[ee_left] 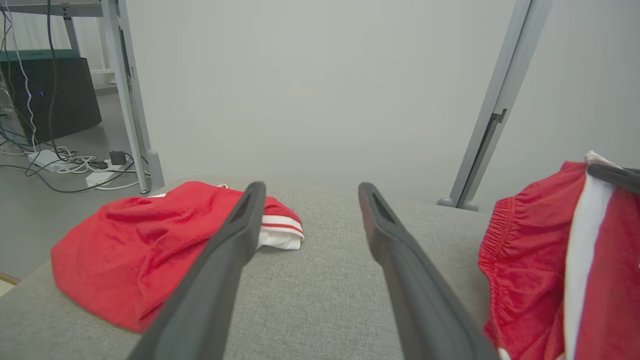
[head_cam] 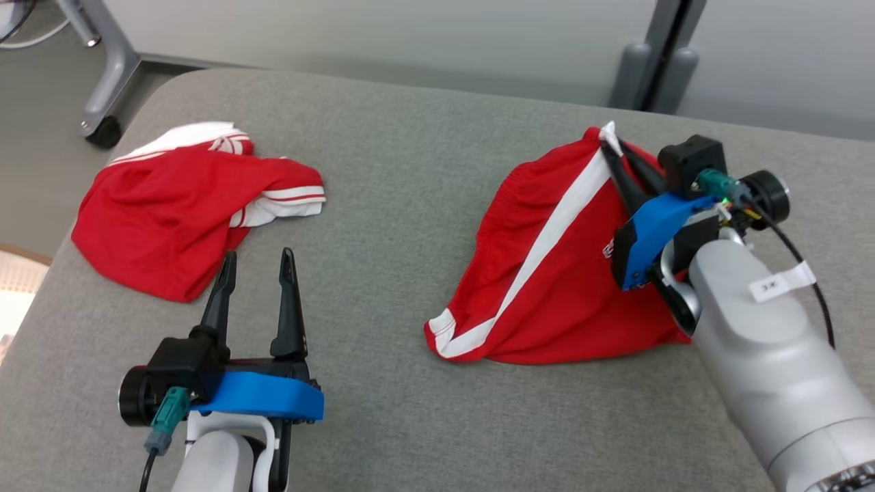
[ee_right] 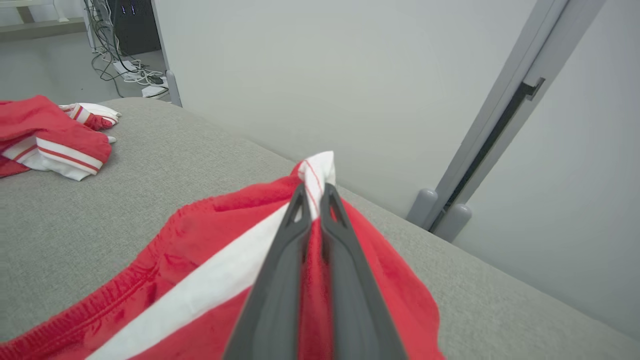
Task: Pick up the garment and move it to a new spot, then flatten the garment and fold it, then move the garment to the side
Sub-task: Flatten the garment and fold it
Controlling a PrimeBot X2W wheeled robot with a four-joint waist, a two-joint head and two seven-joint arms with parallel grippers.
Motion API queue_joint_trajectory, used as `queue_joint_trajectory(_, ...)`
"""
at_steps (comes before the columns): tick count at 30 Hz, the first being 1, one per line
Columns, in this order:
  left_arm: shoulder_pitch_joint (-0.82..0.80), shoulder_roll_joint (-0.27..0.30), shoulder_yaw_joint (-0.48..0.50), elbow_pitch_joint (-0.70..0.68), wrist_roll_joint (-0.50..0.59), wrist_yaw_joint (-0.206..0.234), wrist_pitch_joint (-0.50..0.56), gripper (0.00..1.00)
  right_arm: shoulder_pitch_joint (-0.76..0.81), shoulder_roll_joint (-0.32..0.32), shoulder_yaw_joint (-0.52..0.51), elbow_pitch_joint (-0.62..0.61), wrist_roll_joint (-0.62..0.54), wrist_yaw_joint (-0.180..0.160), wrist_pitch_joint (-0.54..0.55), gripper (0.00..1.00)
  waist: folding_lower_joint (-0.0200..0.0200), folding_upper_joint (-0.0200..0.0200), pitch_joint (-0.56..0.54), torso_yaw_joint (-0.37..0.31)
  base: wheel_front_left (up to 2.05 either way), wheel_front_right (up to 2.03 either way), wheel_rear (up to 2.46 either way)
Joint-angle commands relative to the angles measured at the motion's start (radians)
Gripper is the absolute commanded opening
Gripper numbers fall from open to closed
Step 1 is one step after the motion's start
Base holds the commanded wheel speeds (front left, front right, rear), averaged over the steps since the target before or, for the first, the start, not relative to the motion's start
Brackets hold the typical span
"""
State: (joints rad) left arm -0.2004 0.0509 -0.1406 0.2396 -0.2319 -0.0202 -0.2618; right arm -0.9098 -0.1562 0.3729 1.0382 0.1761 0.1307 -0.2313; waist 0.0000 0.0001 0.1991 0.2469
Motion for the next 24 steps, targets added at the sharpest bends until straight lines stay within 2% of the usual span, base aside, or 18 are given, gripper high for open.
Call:
queue_joint_trajectory(1,0.018,-0.001,0.011,0.002,0.010,-0.005,-0.005,1.00,0.043,0.010,0.006,-0.016,0.006,0.000,-0.018,0.00,0.0000,-0.0001,-0.030,-0.034,0.00,0.00,0.00)
queue_joint_trajectory(6,0.050,-0.001,0.030,0.001,0.024,-0.012,-0.005,1.00,0.163,0.018,0.029,-0.122,0.015,0.000,-0.034,0.00,0.0000,-0.0001,-0.064,-0.090,0.00,0.00,0.00)
queue_joint_trajectory(11,0.071,-0.001,0.048,-0.003,0.031,-0.017,-0.005,1.00,0.378,-0.003,0.021,-0.328,0.011,0.000,-0.034,0.00,0.0000,-0.0001,-0.083,-0.136,0.00,0.00,0.00)
queue_joint_trajectory(17,0.076,-0.001,0.056,-0.005,0.034,-0.023,-0.005,1.00,0.607,-0.020,-0.024,-0.507,-0.003,0.000,-0.034,0.00,0.0000,-0.0001,-0.091,-0.171,0.00,0.00,0.00)
queue_joint_trajectory(24,0.087,-0.001,0.060,-0.007,0.036,-0.019,-0.005,1.00,0.816,0.005,-0.095,-0.665,-0.025,0.000,-0.017,0.00,0.0000,-0.0001,-0.100,-0.190,0.00,0.00,0.00)
